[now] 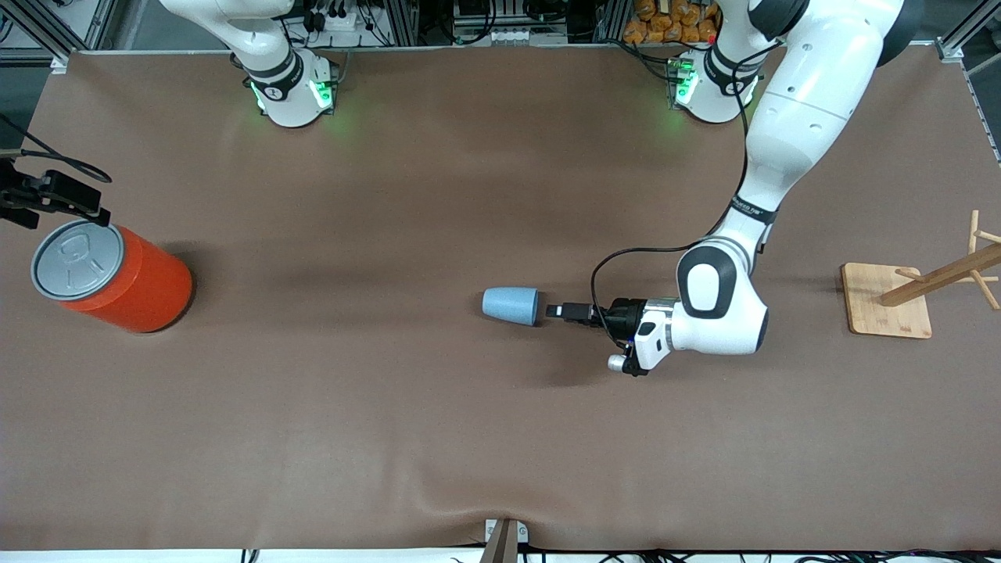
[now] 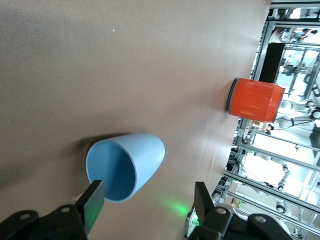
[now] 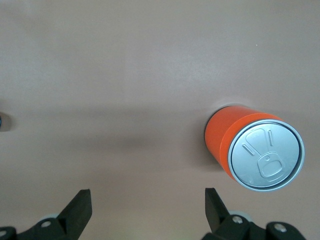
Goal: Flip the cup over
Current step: 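Grasp the cup with the left gripper and drag it along the table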
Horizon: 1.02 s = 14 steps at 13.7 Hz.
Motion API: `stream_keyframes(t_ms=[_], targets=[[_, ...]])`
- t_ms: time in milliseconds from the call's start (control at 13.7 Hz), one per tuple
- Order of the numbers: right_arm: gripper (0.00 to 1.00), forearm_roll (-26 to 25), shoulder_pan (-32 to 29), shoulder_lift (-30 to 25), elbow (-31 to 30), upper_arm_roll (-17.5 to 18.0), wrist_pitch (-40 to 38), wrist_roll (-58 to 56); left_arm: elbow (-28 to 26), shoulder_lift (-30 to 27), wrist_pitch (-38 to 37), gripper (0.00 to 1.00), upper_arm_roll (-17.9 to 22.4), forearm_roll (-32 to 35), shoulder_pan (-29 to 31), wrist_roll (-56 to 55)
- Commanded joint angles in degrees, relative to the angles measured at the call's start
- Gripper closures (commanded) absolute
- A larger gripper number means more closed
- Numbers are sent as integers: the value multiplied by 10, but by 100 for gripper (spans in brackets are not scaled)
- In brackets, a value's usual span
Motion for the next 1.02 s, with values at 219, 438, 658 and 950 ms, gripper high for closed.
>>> stream_keyframes(t_ms=[219, 438, 658, 950], targets=[[0, -2, 0, -83, -108, 2, 49, 3, 11, 51, 31, 34, -1, -80, -36, 56], [0, -5, -3, -79, -92, 3, 29, 0, 12, 57, 41, 41, -1, -103, -50, 55], [0, -18, -2, -79, -79, 4, 10, 1, 11, 58, 54, 100, 0, -136, -65, 55], [0, -18, -5, -79, -70, 3, -3, 6, 14, 12, 72, 100, 26, -59, -69, -72]])
